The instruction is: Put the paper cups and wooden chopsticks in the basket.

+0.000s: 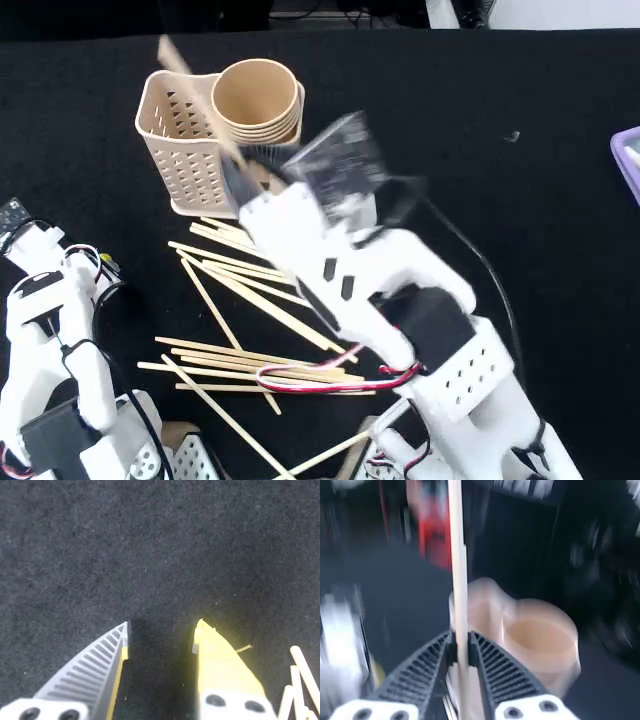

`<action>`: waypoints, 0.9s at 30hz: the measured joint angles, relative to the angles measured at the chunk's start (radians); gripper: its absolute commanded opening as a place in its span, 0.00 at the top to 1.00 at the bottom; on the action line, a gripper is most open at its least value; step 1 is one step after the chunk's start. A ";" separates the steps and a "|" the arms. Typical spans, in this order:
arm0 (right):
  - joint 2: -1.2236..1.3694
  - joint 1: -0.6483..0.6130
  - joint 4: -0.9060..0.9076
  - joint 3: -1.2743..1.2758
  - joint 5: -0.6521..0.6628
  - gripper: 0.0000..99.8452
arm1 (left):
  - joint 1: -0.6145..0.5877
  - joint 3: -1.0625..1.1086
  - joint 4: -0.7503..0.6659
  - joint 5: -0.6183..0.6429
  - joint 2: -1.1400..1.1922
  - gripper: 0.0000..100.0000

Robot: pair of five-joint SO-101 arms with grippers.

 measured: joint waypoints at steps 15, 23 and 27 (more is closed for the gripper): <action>0.664 -0.002 -0.539 -0.508 -0.061 0.99 | 0.000 0.000 0.000 0.000 0.000 0.79; 1.083 -0.002 -0.540 -0.904 -0.061 0.99 | 0.000 0.000 0.000 0.000 0.000 0.79; 1.254 0.003 -0.522 -1.049 -0.061 0.99 | 0.000 0.000 0.000 0.000 0.000 0.79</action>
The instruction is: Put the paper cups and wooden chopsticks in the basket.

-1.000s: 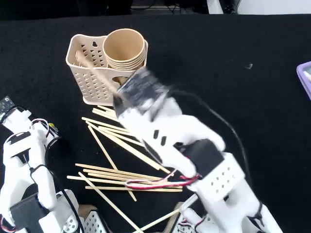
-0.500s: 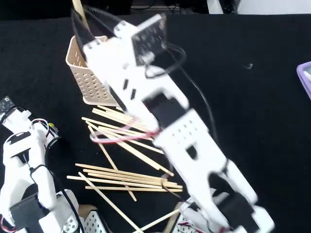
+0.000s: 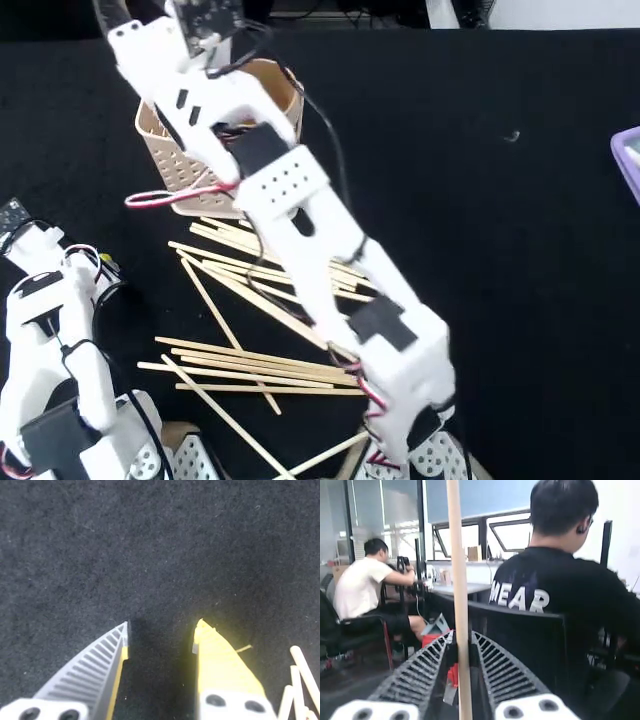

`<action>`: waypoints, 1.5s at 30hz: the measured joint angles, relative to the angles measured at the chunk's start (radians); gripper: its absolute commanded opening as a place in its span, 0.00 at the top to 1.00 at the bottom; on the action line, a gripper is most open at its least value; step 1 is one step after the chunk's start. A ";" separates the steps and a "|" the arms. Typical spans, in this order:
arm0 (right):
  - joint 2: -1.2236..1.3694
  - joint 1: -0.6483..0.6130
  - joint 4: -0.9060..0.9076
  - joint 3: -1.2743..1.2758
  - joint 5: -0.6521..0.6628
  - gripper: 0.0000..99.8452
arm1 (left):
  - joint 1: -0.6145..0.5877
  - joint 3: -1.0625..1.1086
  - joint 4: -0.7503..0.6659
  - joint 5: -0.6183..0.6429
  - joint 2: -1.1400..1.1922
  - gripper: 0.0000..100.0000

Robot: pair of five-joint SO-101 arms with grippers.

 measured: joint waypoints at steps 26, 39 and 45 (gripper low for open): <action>0.037 0.081 1.226 -0.629 0.002 0.89 | 0.000 0.000 0.000 0.000 0.000 0.79; -0.181 0.170 1.608 -0.382 0.068 0.89 | 0.000 0.000 0.000 0.000 0.000 0.79; -0.526 0.172 1.596 0.184 0.181 0.89 | 0.000 0.000 0.000 0.000 0.000 0.79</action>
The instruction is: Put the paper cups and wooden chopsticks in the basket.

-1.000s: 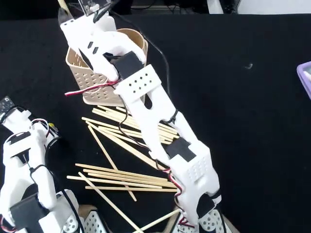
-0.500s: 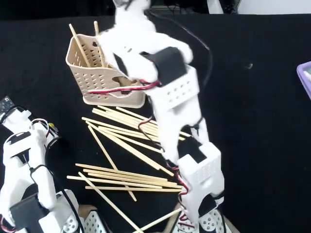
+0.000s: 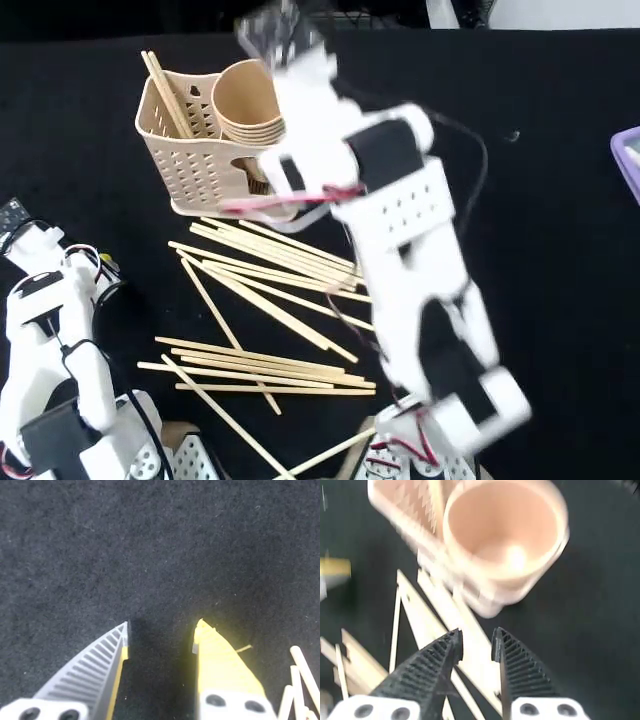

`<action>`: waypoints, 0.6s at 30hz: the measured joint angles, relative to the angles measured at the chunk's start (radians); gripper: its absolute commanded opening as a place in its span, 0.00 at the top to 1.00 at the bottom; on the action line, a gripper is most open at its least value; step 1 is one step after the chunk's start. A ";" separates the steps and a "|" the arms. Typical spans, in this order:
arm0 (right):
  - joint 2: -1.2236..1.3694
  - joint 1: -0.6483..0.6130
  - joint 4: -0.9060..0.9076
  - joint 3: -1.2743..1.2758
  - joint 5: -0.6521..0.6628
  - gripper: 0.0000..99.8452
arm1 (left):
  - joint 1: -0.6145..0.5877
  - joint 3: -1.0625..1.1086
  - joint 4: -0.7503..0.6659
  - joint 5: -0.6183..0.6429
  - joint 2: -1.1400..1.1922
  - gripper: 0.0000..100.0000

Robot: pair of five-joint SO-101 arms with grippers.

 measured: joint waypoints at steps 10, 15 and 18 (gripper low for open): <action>-0.408 0.166 -0.516 1.062 0.364 0.75 | 0.000 0.000 0.000 0.000 0.000 0.79; -0.344 0.210 -0.836 1.329 0.470 0.78 | 0.000 0.000 0.000 0.000 0.000 0.79; -0.219 0.222 -1.013 1.384 0.496 0.78 | 0.000 0.000 0.000 0.000 0.000 0.79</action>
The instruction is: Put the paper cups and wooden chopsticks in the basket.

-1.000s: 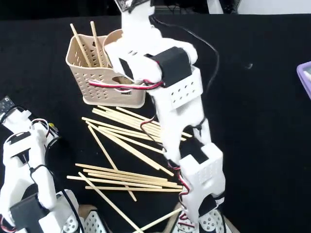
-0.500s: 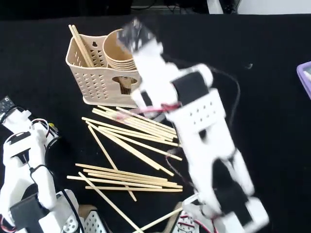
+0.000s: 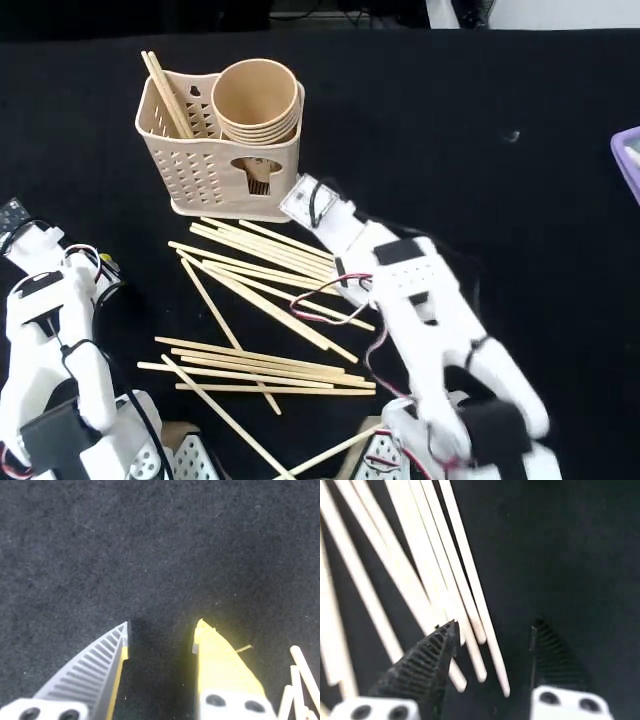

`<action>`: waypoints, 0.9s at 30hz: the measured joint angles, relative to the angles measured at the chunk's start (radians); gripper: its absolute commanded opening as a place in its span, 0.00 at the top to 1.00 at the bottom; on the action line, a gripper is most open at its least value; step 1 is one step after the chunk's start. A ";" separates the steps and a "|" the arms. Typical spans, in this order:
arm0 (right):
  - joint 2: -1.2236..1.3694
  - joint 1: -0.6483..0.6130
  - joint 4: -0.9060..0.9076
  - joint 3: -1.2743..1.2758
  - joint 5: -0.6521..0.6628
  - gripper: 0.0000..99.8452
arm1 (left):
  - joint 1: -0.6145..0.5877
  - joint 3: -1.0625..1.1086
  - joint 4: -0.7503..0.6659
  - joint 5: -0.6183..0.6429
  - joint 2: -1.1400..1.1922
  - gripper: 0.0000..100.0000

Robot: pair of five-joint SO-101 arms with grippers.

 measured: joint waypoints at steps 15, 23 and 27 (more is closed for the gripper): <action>0.241 0.012 0.123 -0.173 0.164 0.99 | 0.000 0.000 0.000 0.000 0.000 0.79; 0.163 0.012 0.287 -0.153 0.173 0.99 | 0.000 0.000 0.000 0.000 0.000 0.79; 0.015 0.012 0.334 -0.110 0.167 0.99 | 0.000 0.000 0.000 0.000 0.000 0.79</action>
